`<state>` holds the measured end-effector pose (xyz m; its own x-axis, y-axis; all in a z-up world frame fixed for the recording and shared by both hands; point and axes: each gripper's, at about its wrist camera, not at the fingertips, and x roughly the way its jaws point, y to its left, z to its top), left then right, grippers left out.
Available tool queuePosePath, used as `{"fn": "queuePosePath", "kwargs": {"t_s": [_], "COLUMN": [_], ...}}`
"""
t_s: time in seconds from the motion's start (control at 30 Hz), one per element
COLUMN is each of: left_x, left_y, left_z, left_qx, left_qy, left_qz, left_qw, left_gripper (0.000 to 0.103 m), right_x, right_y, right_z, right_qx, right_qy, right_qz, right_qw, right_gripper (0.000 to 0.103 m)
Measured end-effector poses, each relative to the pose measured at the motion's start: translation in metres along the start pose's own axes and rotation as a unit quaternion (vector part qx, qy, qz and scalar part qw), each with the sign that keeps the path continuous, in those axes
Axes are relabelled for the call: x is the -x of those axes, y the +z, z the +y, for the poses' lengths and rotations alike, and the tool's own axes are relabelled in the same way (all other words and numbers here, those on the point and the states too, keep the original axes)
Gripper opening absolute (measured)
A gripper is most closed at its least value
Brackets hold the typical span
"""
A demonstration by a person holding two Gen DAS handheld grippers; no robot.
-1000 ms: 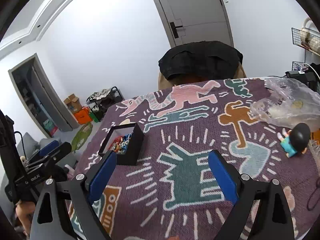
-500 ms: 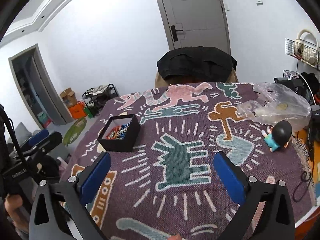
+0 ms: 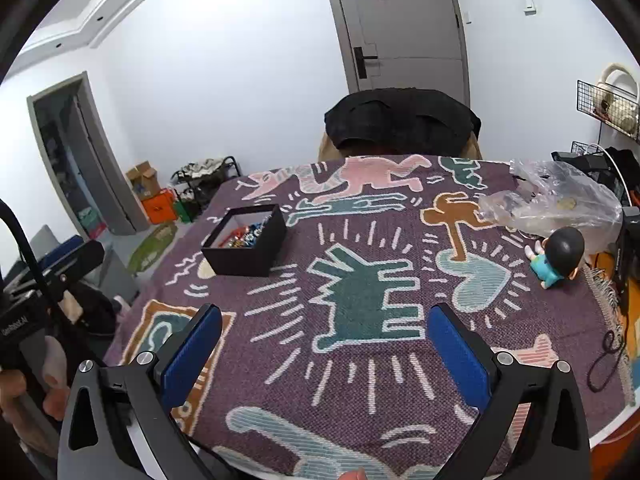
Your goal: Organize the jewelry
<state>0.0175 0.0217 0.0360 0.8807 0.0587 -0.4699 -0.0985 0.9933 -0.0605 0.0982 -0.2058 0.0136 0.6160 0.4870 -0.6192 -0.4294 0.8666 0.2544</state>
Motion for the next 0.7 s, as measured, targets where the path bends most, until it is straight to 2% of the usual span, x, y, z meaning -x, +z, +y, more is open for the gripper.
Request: {"fn": "queuePosePath", "kwargs": {"t_s": [0.7], "left_x": [0.004], "left_y": [-0.002], "left_z": [0.003], "left_qx": [-0.003], "left_qy": [-0.008], "left_qz": [0.001], "left_qw": [1.0000], "left_gripper": [0.103], "right_x": [0.002], "right_y": [0.000], "right_z": [-0.009], "right_qx": [-0.024], "right_qy": [0.003], "right_qz": [-0.008], "right_qw": [1.000], "right_gripper": [0.103]}}
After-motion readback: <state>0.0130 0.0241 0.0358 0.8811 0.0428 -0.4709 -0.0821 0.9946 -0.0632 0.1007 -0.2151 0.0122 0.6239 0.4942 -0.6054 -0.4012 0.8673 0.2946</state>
